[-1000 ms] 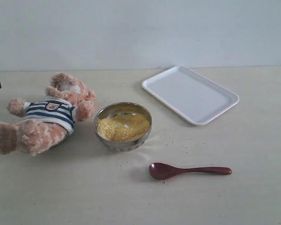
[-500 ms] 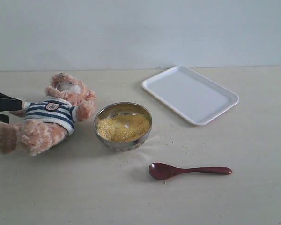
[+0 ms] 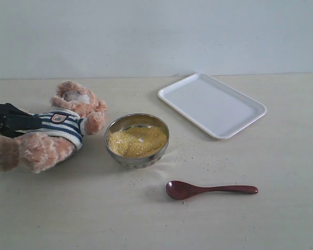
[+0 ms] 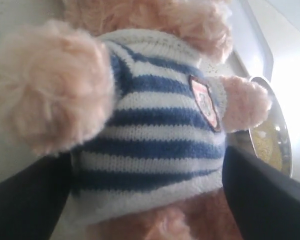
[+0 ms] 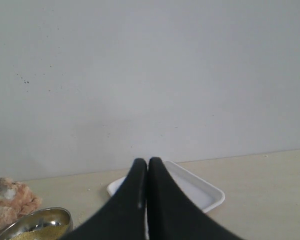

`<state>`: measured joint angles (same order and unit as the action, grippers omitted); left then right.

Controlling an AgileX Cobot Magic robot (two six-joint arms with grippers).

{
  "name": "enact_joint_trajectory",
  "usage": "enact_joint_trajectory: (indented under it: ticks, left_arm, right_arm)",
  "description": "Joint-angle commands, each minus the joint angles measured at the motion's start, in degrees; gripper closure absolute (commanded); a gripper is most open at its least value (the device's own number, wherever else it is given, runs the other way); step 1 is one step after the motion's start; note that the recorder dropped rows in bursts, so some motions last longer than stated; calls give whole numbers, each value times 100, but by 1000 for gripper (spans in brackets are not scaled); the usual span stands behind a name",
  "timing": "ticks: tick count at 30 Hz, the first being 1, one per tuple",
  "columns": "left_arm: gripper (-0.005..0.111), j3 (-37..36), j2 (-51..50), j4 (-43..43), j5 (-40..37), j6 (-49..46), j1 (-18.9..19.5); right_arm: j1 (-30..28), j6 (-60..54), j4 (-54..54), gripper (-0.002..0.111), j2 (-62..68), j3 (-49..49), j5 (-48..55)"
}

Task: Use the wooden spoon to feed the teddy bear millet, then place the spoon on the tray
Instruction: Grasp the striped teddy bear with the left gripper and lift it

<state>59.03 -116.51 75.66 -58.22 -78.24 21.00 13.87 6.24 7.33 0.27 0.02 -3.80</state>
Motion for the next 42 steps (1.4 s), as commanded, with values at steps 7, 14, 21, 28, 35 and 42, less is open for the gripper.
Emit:
enact_joint_trajectory:
  ticks: [7,14,21,28,35,42]
  left_arm:
    - [29,30,-555,419,396,-342,-308]
    - [58,30,-656,877,240,-251,-244]
    - [100,30,-272,551,-1119,32,588]
    - [100,-430,380,507,-1175,288,1163]
    - [100,-1198,719,504,-1175,239,1163]
    - [100,-1981,1506,118,-1175,210,1190]
  right_arm:
    - [-17,-35,-16,108,-27,-2,-65]
    - [-17,-35,-16,108,-27,-2,-65]
    - [-17,-35,-16,108,-27,-2,-65]
    - [-17,-35,-16,108,-27,-2,-65]
    - [-17,-35,-16,108,-27,-2,-65]
    - [-17,-35,-16,108,-27,-2,-65]
